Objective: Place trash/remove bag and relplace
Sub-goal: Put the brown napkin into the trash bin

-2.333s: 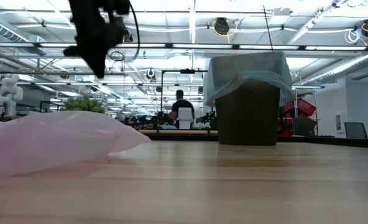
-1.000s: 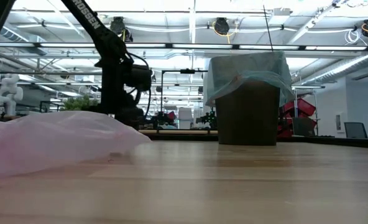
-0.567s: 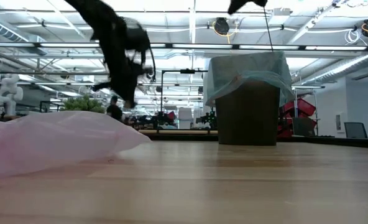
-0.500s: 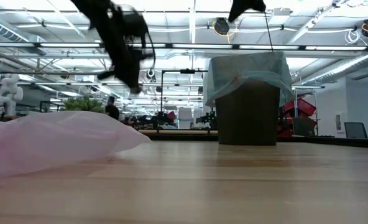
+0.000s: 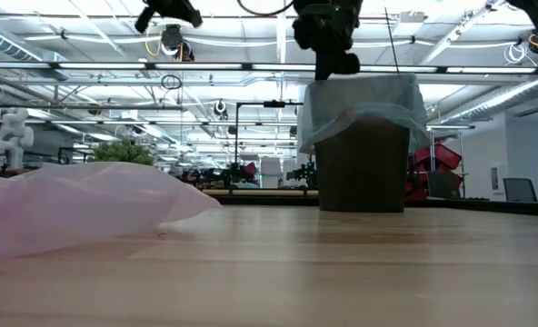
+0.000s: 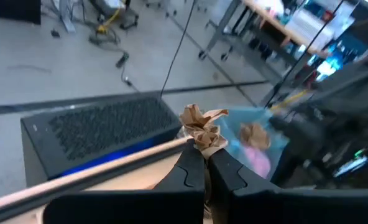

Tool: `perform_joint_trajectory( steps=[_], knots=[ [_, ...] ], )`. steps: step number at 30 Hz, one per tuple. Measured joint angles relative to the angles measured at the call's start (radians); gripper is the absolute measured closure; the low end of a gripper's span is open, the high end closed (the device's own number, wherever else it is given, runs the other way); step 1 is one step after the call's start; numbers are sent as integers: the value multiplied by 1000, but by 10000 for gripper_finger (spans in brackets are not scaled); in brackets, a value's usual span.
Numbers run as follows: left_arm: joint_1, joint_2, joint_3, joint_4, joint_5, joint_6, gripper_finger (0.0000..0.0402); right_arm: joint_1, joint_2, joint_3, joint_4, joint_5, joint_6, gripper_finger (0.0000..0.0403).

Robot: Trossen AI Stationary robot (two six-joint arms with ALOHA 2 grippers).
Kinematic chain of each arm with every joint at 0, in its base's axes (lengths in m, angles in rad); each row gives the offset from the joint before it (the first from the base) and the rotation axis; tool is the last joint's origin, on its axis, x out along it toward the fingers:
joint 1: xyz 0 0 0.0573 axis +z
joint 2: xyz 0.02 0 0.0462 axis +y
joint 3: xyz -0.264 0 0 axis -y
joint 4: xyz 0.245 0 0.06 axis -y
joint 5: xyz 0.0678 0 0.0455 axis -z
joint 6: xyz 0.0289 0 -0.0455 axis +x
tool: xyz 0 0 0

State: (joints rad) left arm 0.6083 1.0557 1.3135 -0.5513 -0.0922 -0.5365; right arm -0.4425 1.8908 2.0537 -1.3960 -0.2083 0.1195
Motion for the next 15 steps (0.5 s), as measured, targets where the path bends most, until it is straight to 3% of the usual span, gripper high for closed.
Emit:
perform_joint_trajectory(
  steps=[6,9,15],
  knots=[
    [0,-45,3,-11,-18,1,401,41,17,0,21,-271,-6,403],
    [0,-49,3,-11,-18,1,401,61,17,0,43,-356,-4,403],
    [0,-42,3,0,31,2,401,72,11,2,64,-369,7,403]
  ],
)
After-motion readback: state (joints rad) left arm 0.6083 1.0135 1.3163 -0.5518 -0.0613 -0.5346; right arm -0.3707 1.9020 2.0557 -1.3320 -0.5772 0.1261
